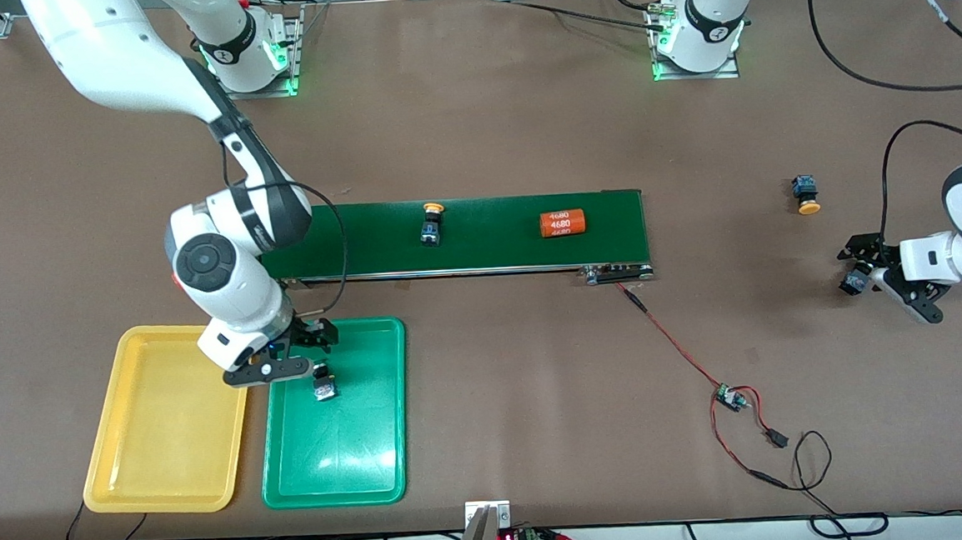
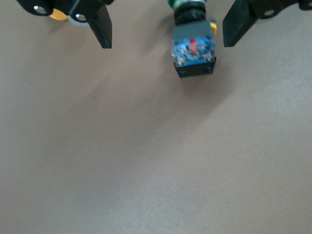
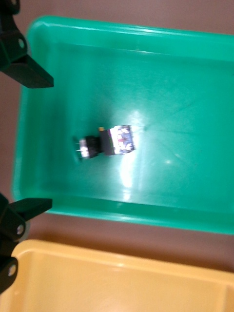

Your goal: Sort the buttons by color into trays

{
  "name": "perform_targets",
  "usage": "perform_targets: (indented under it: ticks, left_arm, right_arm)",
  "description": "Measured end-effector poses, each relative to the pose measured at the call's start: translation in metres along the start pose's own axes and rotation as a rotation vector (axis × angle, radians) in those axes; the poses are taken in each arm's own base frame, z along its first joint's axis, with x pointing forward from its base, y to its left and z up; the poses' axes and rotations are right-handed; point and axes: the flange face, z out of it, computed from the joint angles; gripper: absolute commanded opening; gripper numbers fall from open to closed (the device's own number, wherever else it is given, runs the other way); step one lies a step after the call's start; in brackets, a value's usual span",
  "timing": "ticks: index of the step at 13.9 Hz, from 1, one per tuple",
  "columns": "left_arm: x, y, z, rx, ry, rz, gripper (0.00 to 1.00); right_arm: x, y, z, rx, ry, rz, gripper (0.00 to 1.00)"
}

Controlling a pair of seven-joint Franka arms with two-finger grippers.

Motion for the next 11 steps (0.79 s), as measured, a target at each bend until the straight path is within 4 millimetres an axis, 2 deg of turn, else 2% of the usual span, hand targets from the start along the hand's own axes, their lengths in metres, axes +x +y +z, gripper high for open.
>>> perform_targets:
  ticks: [2, 6, 8, 11]
  left_arm:
    - [0.001, -0.010, 0.003, 0.003, 0.012, 0.025, 1.00]
    - [0.001, -0.013, 0.000, 0.008, 0.016, 0.047, 0.97]
    - [-0.003, -0.015, 0.003, 0.005, 0.018, 0.099, 0.96]
    - [-0.011, -0.020, 0.007, 0.004, 0.023, 0.132, 0.93]
  right_arm:
    - [-0.009, -0.008, -0.024, -0.004, -0.058, 0.003, 1.00]
    - [-0.028, -0.018, -0.069, -0.018, -0.146, 0.005, 1.00]
    - [-0.038, -0.020, -0.084, 0.021, -0.200, 0.066, 1.00]
    - [-0.048, -0.021, -0.094, 0.041, -0.221, 0.156, 1.00]
